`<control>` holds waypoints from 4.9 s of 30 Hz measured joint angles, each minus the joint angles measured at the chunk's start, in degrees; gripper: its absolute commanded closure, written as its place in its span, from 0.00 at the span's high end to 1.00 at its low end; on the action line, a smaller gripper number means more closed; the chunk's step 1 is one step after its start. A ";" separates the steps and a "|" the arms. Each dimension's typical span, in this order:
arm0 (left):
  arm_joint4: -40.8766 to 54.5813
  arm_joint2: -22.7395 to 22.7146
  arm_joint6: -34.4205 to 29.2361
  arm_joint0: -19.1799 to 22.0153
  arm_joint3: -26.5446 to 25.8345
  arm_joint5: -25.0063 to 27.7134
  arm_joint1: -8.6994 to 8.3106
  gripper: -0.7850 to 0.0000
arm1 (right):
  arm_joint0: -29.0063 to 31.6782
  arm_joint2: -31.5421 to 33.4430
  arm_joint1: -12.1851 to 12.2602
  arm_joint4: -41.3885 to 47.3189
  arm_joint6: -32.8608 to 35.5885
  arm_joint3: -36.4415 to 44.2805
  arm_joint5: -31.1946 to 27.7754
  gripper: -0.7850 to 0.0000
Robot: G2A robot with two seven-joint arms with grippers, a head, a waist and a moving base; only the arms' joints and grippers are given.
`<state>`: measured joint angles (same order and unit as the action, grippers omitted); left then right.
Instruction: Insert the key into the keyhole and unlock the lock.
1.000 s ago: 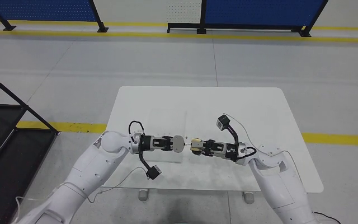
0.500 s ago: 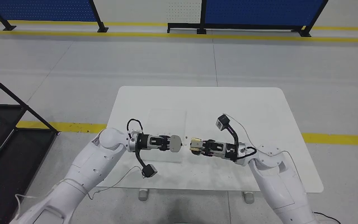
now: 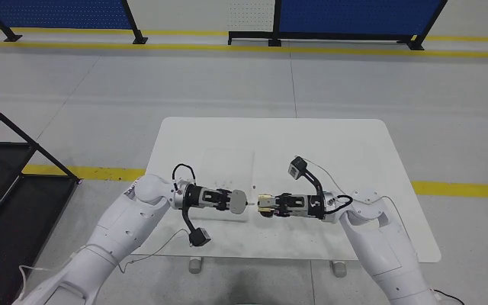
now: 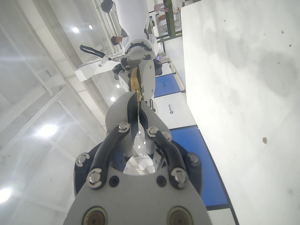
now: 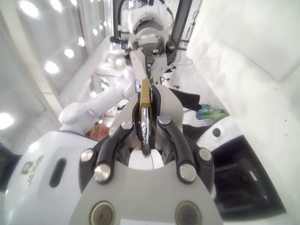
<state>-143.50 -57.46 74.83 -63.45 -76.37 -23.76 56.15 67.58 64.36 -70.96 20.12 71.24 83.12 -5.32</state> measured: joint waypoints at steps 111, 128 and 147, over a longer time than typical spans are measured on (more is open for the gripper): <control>7.49 -0.70 -3.25 3.76 2.76 25.25 -0.29 1.00 | 0.04 -3.60 3.25 0.98 -8.82 0.92 -1.50 0.00; 14.51 -0.57 -3.39 4.44 5.25 35.15 -0.05 1.00 | 0.31 -3.36 3.41 1.77 -9.39 0.45 -2.07 0.00; 58.57 10.34 -28.70 13.05 14.28 81.82 0.17 1.00 | 0.31 -3.36 3.41 1.76 -9.39 0.45 -2.07 0.00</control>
<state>-84.93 -47.12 46.14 -50.40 -62.09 58.06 56.32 67.89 61.00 -67.55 21.88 61.85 83.58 -7.39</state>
